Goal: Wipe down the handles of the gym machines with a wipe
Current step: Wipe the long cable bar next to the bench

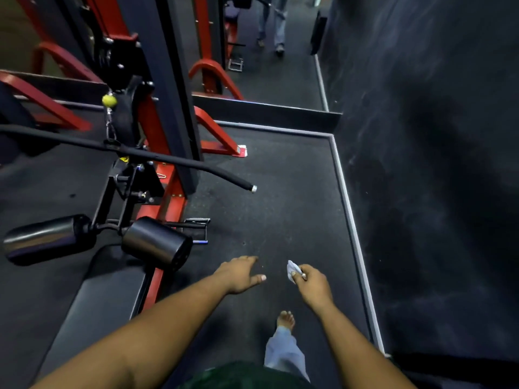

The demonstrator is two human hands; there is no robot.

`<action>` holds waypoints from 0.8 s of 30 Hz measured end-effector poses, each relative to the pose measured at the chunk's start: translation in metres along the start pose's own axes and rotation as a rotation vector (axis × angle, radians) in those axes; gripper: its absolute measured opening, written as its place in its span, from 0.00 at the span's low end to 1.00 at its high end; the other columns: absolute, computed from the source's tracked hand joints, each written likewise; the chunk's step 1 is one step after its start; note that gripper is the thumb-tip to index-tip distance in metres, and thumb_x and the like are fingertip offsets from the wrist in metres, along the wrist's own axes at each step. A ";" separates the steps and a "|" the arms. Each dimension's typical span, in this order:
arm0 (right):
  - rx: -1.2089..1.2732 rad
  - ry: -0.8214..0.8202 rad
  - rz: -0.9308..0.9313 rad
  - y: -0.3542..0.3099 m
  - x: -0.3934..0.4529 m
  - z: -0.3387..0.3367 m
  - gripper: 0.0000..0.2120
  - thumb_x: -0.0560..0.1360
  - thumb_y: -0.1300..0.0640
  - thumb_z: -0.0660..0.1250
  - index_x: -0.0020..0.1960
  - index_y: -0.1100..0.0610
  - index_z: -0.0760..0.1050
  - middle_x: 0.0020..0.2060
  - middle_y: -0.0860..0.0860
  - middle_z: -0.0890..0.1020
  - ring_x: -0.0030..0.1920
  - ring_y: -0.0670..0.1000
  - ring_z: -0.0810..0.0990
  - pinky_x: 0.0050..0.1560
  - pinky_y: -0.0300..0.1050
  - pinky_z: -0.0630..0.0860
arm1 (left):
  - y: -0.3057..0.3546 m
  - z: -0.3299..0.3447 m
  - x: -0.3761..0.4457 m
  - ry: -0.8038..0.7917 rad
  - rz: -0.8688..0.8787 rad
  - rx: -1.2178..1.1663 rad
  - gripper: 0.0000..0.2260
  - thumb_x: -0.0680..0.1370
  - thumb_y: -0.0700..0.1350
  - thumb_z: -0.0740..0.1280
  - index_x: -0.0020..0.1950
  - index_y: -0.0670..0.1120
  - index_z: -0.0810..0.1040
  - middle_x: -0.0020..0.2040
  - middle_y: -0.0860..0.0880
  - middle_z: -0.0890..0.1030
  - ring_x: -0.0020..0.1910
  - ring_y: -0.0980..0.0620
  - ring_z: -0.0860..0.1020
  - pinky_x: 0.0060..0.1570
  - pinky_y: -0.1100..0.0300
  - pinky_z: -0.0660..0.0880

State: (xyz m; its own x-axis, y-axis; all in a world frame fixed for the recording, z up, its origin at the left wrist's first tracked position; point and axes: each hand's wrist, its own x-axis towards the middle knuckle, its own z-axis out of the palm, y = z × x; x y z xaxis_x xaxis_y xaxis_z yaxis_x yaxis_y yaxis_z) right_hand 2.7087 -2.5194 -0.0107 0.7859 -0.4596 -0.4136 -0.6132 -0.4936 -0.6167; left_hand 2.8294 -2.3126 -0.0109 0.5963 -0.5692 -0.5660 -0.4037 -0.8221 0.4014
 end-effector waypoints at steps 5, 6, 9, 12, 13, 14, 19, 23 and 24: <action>-0.027 -0.110 -0.112 -0.029 0.115 -0.036 0.10 0.79 0.46 0.67 0.43 0.49 0.79 0.38 0.48 0.84 0.41 0.50 0.82 0.41 0.45 0.74 | 0.008 -0.043 0.072 0.040 -0.158 -0.109 0.38 0.80 0.68 0.61 0.83 0.51 0.57 0.82 0.47 0.63 0.78 0.44 0.65 0.74 0.45 0.66; -0.034 -0.135 -0.131 -0.036 0.134 -0.044 0.10 0.79 0.45 0.67 0.43 0.49 0.79 0.38 0.48 0.84 0.41 0.49 0.82 0.40 0.44 0.73 | 0.009 -0.050 0.083 0.043 -0.187 -0.130 0.37 0.80 0.68 0.61 0.83 0.51 0.57 0.82 0.47 0.63 0.78 0.44 0.65 0.74 0.46 0.66; -0.051 -0.212 -0.173 -0.064 0.193 -0.064 0.07 0.80 0.49 0.67 0.43 0.49 0.78 0.38 0.46 0.83 0.40 0.47 0.81 0.38 0.42 0.72 | 0.009 -0.071 0.115 0.088 -0.264 -0.202 0.36 0.80 0.68 0.62 0.82 0.52 0.60 0.81 0.48 0.66 0.77 0.45 0.67 0.74 0.47 0.67; -0.055 -0.284 -0.210 -0.097 0.255 -0.070 0.05 0.78 0.53 0.67 0.44 0.50 0.78 0.37 0.46 0.82 0.40 0.49 0.80 0.40 0.44 0.74 | 0.003 -0.090 0.146 0.119 -0.348 -0.286 0.37 0.80 0.69 0.61 0.83 0.51 0.59 0.81 0.49 0.64 0.78 0.45 0.65 0.74 0.46 0.66; -0.062 -0.310 -0.219 -0.108 0.274 -0.067 0.05 0.78 0.54 0.67 0.44 0.50 0.78 0.36 0.46 0.82 0.39 0.49 0.80 0.40 0.44 0.74 | -0.001 -0.096 0.156 0.122 -0.373 -0.306 0.38 0.79 0.70 0.61 0.83 0.51 0.58 0.82 0.48 0.63 0.79 0.45 0.65 0.74 0.46 0.65; -0.067 -0.336 -0.232 -0.120 0.288 -0.066 0.04 0.77 0.55 0.66 0.44 0.51 0.79 0.36 0.47 0.82 0.38 0.49 0.79 0.40 0.45 0.74 | -0.006 -0.102 0.166 0.126 -0.394 -0.323 0.38 0.79 0.70 0.60 0.83 0.51 0.57 0.82 0.48 0.62 0.79 0.44 0.64 0.74 0.46 0.65; -0.105 -0.435 -0.293 -0.182 0.363 -0.041 0.08 0.76 0.59 0.64 0.48 0.50 0.81 0.39 0.48 0.84 0.40 0.49 0.81 0.39 0.45 0.76 | -0.041 -0.125 0.223 0.192 -0.484 -0.490 0.40 0.79 0.71 0.60 0.84 0.50 0.57 0.82 0.46 0.62 0.79 0.43 0.64 0.75 0.45 0.64; -0.187 -0.507 -0.355 -0.219 0.409 -0.021 0.08 0.77 0.58 0.62 0.43 0.52 0.79 0.34 0.49 0.81 0.34 0.49 0.77 0.36 0.45 0.73 | -0.065 -0.139 0.257 0.215 -0.572 -0.652 0.41 0.78 0.72 0.58 0.84 0.49 0.56 0.83 0.46 0.60 0.80 0.43 0.62 0.76 0.44 0.63; -0.217 -0.516 -0.396 -0.228 0.417 -0.018 0.08 0.78 0.58 0.62 0.43 0.52 0.78 0.33 0.49 0.81 0.34 0.49 0.78 0.36 0.45 0.73 | -0.069 -0.142 0.262 0.219 -0.598 -0.680 0.41 0.78 0.72 0.58 0.84 0.49 0.56 0.83 0.45 0.60 0.80 0.42 0.62 0.76 0.44 0.63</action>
State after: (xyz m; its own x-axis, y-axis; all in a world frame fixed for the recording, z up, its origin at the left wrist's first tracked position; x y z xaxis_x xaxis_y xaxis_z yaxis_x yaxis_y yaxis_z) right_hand 3.1744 -2.6116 -0.0306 0.8581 0.1701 -0.4845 -0.2318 -0.7135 -0.6612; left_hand 3.1124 -2.4034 -0.0849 0.7196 0.0184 -0.6941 0.4646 -0.7557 0.4615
